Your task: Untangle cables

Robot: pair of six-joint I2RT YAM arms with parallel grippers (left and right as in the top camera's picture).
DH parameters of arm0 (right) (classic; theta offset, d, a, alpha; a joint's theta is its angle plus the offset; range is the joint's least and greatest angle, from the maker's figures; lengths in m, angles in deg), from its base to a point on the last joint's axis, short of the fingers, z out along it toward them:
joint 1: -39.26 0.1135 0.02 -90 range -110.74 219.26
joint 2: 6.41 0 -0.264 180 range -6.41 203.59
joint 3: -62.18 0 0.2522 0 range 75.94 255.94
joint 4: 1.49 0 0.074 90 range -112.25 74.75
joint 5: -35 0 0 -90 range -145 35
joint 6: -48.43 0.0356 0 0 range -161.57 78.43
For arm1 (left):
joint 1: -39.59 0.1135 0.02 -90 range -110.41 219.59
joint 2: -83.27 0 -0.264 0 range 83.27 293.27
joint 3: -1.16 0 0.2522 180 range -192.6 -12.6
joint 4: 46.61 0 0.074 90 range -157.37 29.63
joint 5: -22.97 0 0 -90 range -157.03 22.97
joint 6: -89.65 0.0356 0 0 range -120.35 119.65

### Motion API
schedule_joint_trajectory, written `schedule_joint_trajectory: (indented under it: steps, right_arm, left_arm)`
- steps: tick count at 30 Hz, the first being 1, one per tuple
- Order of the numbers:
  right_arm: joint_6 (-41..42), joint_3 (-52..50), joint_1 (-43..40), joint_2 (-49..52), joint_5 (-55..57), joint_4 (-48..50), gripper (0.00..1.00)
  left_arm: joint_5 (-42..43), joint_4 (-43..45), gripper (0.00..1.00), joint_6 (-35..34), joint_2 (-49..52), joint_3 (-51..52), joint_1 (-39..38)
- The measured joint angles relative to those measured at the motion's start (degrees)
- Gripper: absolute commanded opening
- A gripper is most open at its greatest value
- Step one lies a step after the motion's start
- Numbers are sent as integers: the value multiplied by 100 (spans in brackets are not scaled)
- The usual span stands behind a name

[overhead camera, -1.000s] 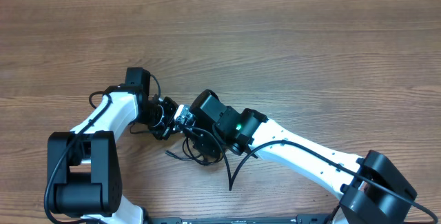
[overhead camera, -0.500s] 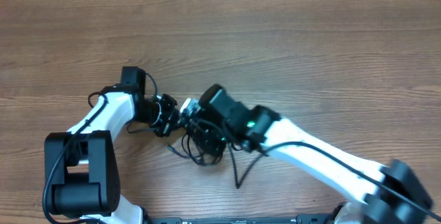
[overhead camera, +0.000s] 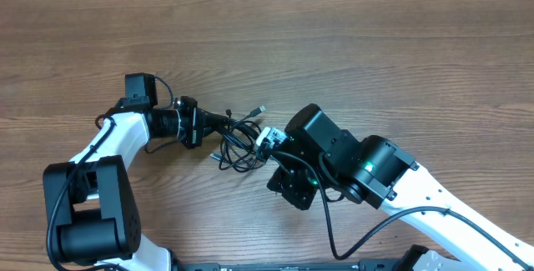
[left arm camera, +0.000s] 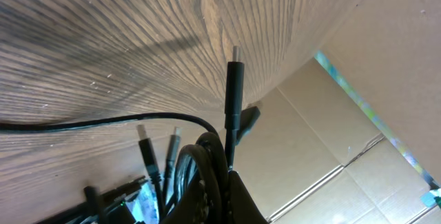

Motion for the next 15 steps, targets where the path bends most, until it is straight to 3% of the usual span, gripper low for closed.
schedule_joint_trajectory:
  steps: [5, 12, 15]
  right_arm:
    - [11, 0, 0, 0, 227, 68, 30]
    - [44, 0, 85, -2, 44, 739, 34]
    - [48, 0, 293, -2, -146, 1281, 40]
  left_arm:
    - [-439, -55, 4, 138, -595, 2, -33]
    - [-2273, -385, 4, 188, -2905, 0, -664]
    - [-3213, -793, 4, -162, -3598, -9, -1202]
